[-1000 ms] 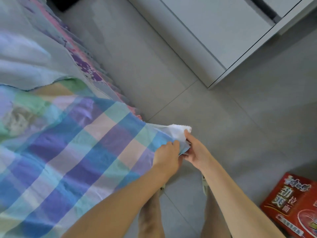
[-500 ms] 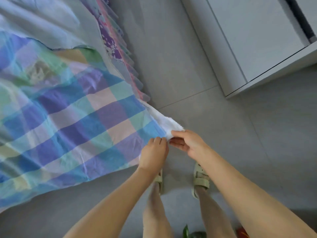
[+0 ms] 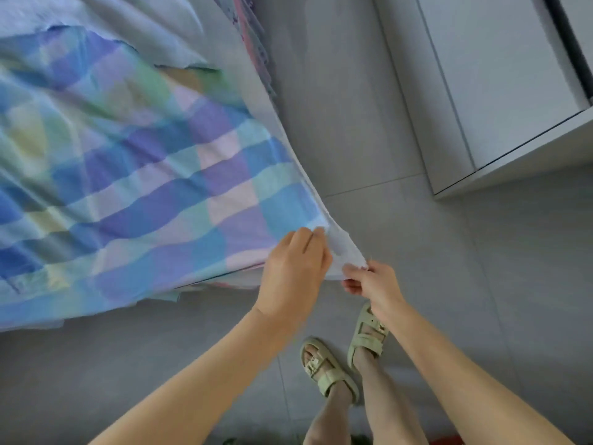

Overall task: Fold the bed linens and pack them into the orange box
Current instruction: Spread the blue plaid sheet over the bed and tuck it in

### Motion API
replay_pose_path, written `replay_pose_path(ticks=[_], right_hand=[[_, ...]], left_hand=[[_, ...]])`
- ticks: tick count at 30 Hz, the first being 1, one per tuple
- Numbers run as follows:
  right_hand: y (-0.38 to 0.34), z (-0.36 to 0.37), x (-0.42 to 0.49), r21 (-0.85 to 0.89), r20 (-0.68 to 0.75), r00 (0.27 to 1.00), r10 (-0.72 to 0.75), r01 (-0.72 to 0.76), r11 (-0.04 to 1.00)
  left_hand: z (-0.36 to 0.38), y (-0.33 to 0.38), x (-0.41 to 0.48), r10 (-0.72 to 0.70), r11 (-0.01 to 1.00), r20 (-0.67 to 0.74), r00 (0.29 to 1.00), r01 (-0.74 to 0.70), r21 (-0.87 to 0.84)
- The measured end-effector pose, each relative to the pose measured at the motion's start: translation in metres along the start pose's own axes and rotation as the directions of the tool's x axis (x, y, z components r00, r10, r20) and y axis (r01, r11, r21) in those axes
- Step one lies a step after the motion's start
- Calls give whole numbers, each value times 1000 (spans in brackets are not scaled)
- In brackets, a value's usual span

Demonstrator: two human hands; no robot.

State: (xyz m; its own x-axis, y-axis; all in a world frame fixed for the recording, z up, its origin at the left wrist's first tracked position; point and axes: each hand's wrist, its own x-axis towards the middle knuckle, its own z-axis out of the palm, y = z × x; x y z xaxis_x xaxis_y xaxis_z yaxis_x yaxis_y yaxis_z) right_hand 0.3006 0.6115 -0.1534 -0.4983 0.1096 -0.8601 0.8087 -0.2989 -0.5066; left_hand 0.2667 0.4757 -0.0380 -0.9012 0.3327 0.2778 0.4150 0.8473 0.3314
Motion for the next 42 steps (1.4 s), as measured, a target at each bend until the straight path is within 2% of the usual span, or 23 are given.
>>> replay_pose_path(ticks=[3,4,6,9,13,15,19,21,23,26,29,34,36,38,40,42], right_hand=[[7,-9,-7,41,18,999,39,-40,998],[5,-10,-9,50,38,998,40,-42,998],[0,-10,-11,46,114,993,33,-38,998],[-3,-8,-13,10,218,975,42,-46,999],[4,-4,-7,114,252,960,120,-152,982],[7,-1,-3,83,226,959,169,-192,978],[15,6,5,47,207,954,219,-233,971],[15,9,7,-158,156,960,231,-206,966],[12,11,8,-403,95,978,186,-133,905],[-13,17,-1,-566,37,999,35,-7,824],[-51,29,-16,-558,65,997,-44,73,826],[-148,69,-44,-432,118,971,-208,239,870],[-188,84,-50,-396,162,955,-248,293,870],[-240,100,-52,-392,207,942,-265,328,860],[-285,113,-50,-408,251,927,-280,364,838],[-336,127,-42,-459,304,910,-284,401,793]], left_hand=[[14,20,8,212,971,153,965,-225,74],[21,23,9,200,968,247,948,-230,98],[42,22,1,129,980,408,904,-180,90],[68,21,-20,14,996,539,842,-59,66],[89,12,-46,-104,993,549,829,116,13],[97,8,-53,-171,978,552,816,211,-9],[109,2,-53,-259,963,710,655,235,134],[108,-3,-53,-298,948,745,597,276,159],[99,-11,-50,-344,929,736,583,324,178],[70,-32,-29,-408,902,669,621,387,192],[27,-59,2,-447,888,597,667,412,205],[-42,-103,71,-588,797,399,704,588,138],[-61,-113,104,-657,736,351,667,668,108],[-76,-129,144,-755,629,285,591,775,58],[-83,-147,178,-842,486,249,479,873,-38],[-87,-169,216,-912,300,231,339,935,-188]])
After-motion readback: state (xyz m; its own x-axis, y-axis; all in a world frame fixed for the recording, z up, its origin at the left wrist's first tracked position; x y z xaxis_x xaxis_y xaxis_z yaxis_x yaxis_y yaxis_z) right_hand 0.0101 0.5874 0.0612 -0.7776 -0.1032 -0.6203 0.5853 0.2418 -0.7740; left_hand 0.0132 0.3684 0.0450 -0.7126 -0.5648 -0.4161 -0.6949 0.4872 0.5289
